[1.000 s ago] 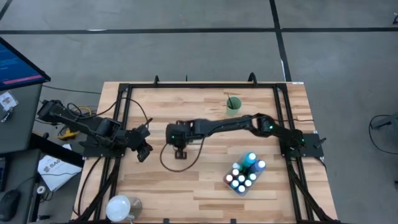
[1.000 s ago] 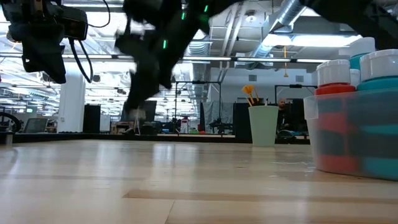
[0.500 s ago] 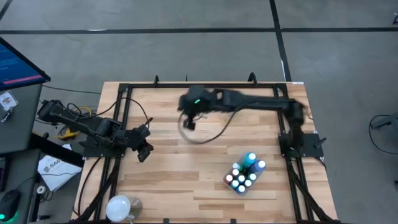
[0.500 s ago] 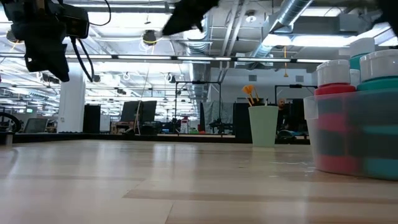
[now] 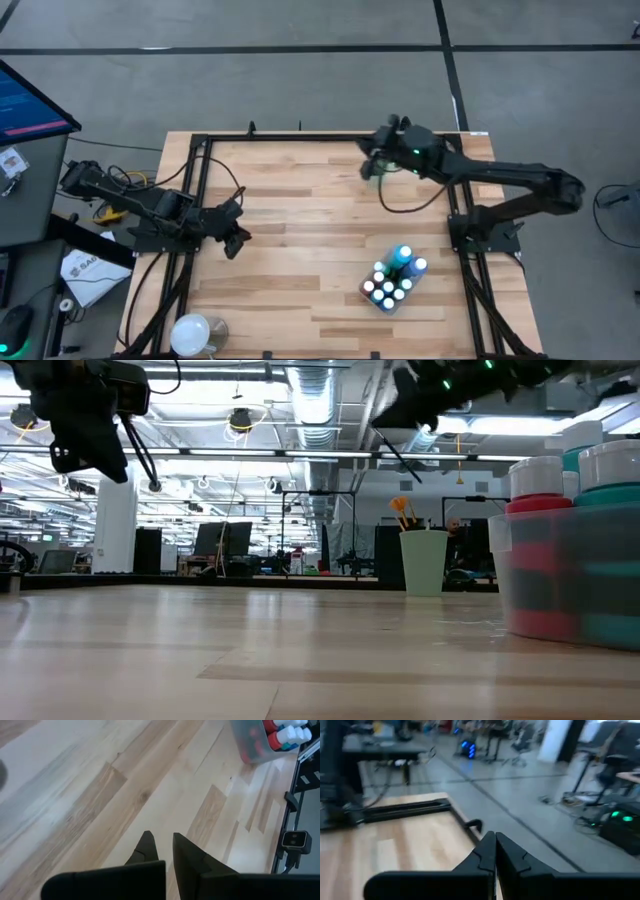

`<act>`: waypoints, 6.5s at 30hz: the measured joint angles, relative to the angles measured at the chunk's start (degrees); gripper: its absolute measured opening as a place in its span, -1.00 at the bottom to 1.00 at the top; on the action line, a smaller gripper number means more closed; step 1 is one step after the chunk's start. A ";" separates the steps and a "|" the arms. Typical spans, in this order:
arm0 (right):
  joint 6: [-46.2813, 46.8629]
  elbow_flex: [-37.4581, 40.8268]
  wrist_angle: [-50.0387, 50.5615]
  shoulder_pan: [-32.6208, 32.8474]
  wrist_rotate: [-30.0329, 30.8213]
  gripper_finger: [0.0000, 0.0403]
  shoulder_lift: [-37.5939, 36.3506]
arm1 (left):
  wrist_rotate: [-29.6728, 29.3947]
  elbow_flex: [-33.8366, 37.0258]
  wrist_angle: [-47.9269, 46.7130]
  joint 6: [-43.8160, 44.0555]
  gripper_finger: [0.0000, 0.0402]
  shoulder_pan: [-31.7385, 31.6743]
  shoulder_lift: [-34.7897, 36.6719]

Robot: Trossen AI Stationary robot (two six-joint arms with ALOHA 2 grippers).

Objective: Pick & Place Paint Supplies
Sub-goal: Put the black paint brush into the green cup, then return to Home Position

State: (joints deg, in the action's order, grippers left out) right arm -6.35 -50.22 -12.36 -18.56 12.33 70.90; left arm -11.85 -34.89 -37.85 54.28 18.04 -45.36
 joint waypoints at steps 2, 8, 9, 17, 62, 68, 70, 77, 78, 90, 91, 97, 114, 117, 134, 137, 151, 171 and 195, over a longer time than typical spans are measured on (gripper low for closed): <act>0.03 5.88 -6.44 -1.98 0.01 -1.00 -2.30 | -0.56 0.00 0.40 0.09 -1.00 0.00 0.00; -0.04 17.91 -24.00 -6.43 0.00 -1.00 -3.03 | -1.96 0.00 1.18 0.15 -1.00 -0.02 0.00; 0.07 19.26 -27.21 -6.89 -0.01 -1.00 -2.41 | -2.00 0.00 1.29 0.15 -1.00 -0.02 0.00; 2.85 24.52 -41.17 -9.38 -0.27 -1.00 5.66 | -2.15 0.00 1.68 0.15 -1.00 -0.02 0.00; 11.18 40.19 -6.13 -0.90 -17.03 -0.99 -68.91 | -3.57 0.00 8.45 1.26 -0.99 -1.82 0.00; 13.51 46.38 -9.62 -1.07 -16.99 -1.00 -70.16 | -0.89 0.00 11.26 -2.64 -0.99 -4.32 1.45; 15.58 48.58 -10.36 -0.99 -17.01 -1.00 -69.86 | 1.18 -0.13 11.15 -5.04 -0.99 -6.11 3.81; 18.38 49.77 -6.13 -1.05 -16.97 -0.99 -70.27 | -10.81 -0.78 7.25 -12.01 -1.00 -10.93 20.77; 18.40 49.77 -6.01 -1.05 -16.97 -0.99 -70.32 | -11.32 -0.43 6.22 -12.27 -1.00 -11.51 23.39; 18.02 49.79 -1.65 -1.05 -16.86 -0.98 -70.20 | -8.77 8.41 5.77 -20.07 -1.00 -12.46 45.33; 18.01 49.79 -1.72 -1.05 -16.86 -0.97 -70.21 | -8.14 8.67 5.67 -21.89 -1.00 -12.46 45.25; 18.01 49.81 -1.51 -1.05 -16.86 -0.98 -70.20 | 2.73 10.23 8.18 -32.86 -1.00 -12.39 45.27; 17.99 49.81 -1.37 -1.05 -16.82 -0.98 -70.17 | 17.53 34.49 48.49 -38.38 -1.00 -12.39 44.40; 17.99 49.81 -1.37 -1.05 -16.82 -0.97 -70.17 | 15.56 34.49 48.27 -41.56 -1.00 -12.39 43.45; 17.99 49.83 -1.37 -1.05 -16.82 -0.97 -70.17 | 13.76 34.49 48.75 -42.47 -0.97 -12.39 34.72; 17.99 49.83 -1.37 -1.05 -16.82 -0.97 -70.17 | 13.76 34.49 48.77 -42.45 -0.97 -12.39 33.66; 17.99 49.86 -1.37 -1.05 -16.82 -0.97 -70.17 | 13.76 34.51 49.16 -42.45 -0.96 -12.39 31.42; 17.99 49.86 -1.37 -1.05 -16.83 -0.97 -70.17 | 13.76 34.53 49.54 -42.45 -0.96 -12.39 31.41; 17.98 49.86 -1.37 -1.05 -16.84 -0.97 -70.18 | 13.76 34.53 49.54 -42.45 -0.96 -12.39 31.41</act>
State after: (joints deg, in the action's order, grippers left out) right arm 11.63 -0.36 -13.74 -19.62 -4.51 0.72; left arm 1.91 -0.36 11.68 11.84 5.65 -13.96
